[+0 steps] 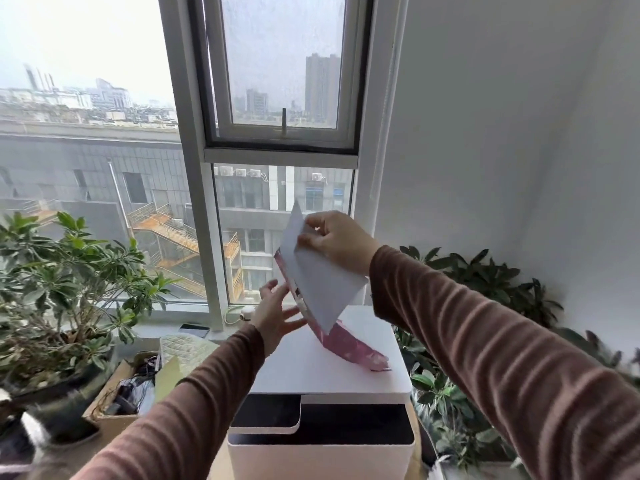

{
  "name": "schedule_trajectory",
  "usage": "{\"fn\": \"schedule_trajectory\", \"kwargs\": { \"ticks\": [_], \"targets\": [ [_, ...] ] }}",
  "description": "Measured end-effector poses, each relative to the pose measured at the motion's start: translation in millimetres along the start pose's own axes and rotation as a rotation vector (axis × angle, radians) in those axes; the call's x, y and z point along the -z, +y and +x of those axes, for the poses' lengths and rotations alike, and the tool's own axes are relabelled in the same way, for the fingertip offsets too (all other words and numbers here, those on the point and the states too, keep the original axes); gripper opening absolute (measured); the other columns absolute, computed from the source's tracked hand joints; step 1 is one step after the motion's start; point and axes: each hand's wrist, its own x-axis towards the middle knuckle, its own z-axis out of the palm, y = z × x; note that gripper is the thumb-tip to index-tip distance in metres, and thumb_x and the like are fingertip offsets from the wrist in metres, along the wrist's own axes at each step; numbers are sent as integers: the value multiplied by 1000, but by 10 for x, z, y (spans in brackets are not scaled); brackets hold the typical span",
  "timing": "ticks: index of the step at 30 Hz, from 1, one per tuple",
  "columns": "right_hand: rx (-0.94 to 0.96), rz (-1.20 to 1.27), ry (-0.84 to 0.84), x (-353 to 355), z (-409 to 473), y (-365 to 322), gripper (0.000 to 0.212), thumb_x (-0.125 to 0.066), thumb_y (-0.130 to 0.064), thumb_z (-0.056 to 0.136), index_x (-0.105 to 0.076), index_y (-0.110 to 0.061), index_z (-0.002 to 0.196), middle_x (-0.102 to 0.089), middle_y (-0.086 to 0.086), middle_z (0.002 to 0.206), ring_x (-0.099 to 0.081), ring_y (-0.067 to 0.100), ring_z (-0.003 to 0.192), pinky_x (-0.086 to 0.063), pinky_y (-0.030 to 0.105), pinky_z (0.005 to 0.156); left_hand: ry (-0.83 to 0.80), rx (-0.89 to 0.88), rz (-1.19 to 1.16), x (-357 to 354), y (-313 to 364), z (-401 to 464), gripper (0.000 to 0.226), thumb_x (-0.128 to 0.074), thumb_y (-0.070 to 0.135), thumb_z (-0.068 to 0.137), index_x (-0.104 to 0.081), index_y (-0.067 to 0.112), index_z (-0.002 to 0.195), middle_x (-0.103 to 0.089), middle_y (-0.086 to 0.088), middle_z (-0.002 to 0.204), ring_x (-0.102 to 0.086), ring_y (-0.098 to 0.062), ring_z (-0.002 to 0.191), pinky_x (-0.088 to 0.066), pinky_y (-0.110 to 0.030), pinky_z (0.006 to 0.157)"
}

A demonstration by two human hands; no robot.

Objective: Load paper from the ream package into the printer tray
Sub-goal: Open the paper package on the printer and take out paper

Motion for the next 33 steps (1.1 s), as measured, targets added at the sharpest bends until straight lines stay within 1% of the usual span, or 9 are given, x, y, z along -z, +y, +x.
{"fn": "schedule_trajectory", "kwargs": {
  "ticks": [3, 7, 11, 16, 19, 23, 26, 28, 33],
  "targets": [
    [-2, 198, 155, 40, 108, -153, 21, -64, -22, 97, -69, -3, 91, -72, 15, 88, -67, 28, 80, -57, 45, 79, -54, 77, 3, 83, -60, -77, 66, -49, 65, 94, -50, 21, 143, -60, -13, 138, -69, -40, 110, -61, -50, 73],
    [2, 480, 292, 365, 301, -355, 24, -65, -17, 96, -61, -8, 74, -62, 10, 72, -56, 17, 66, -49, 32, 61, -53, -7, -69, 272, -209, -249, 56, -32, 51, 106, -64, 10, 127, -72, -22, 119, -76, -32, 93, -61, -44, 71],
    [-64, 656, 370, 258, 212, -5, 17, -62, -14, 97, -62, -12, 80, -59, 5, 74, -53, 16, 69, -45, 27, 60, -14, 110, -226, 595, -487, -366, 68, -40, 67, 95, -62, 14, 130, -71, -23, 122, -70, -43, 105, -53, -68, 88],
    [-488, 851, 656, -365, -237, 812, 15, -63, -25, 92, -62, -22, 77, -62, 4, 80, -53, 18, 74, -43, 33, 67, 184, 194, -29, 930, -670, -285, 40, -56, 31, 95, -57, 7, 128, -72, -20, 103, -71, -29, 61, -58, -37, 49],
    [-793, 954, 667, -981, -687, 1205, 19, -64, -32, 93, -63, -20, 79, -65, 5, 83, -58, 23, 79, -50, 41, 71, 221, 285, 104, 1149, -708, -163, 40, -56, 26, 94, -58, 2, 126, -69, -12, 82, -66, -24, 51, -56, -31, 46],
    [-1012, 1065, 694, -1624, -1211, 1321, 9, -60, -20, 98, -69, -17, 101, -68, -5, 93, -64, 20, 91, -51, 34, 83, 218, 338, 285, 1345, -728, 82, 42, -58, 13, 90, -58, -5, 128, -68, -14, 82, -64, -24, 51, -52, -27, 41],
    [-1139, 1184, 714, -1879, -1413, 1275, 16, -61, -14, 98, -65, -12, 113, -69, 1, 97, -67, 27, 94, -56, 48, 91, 248, 269, 292, 1313, -717, 226, 32, -57, 2, 95, -58, -7, 126, -74, -14, 78, -68, -23, 48, -53, -27, 35],
    [-1224, 1294, 681, -1979, -1513, 1189, 10, -60, -12, 98, -64, -13, 107, -69, 8, 100, -68, 30, 94, -60, 50, 82, 245, 264, 269, 1274, -716, 300, 35, -59, 1, 94, -57, -3, 129, -73, -12, 84, -66, -24, 50, -53, -28, 35],
    [-1372, 1256, 466, -2140, -1692, 1057, 9, -66, -20, 95, -63, -13, 98, -61, 4, 92, -59, 18, 79, -53, 29, 58, 210, 287, 336, 1309, -804, 607, 79, -66, -14, 84, -39, 13, 153, -65, -19, 121, -63, -27, 72, -56, -26, 44]
  ]
}}
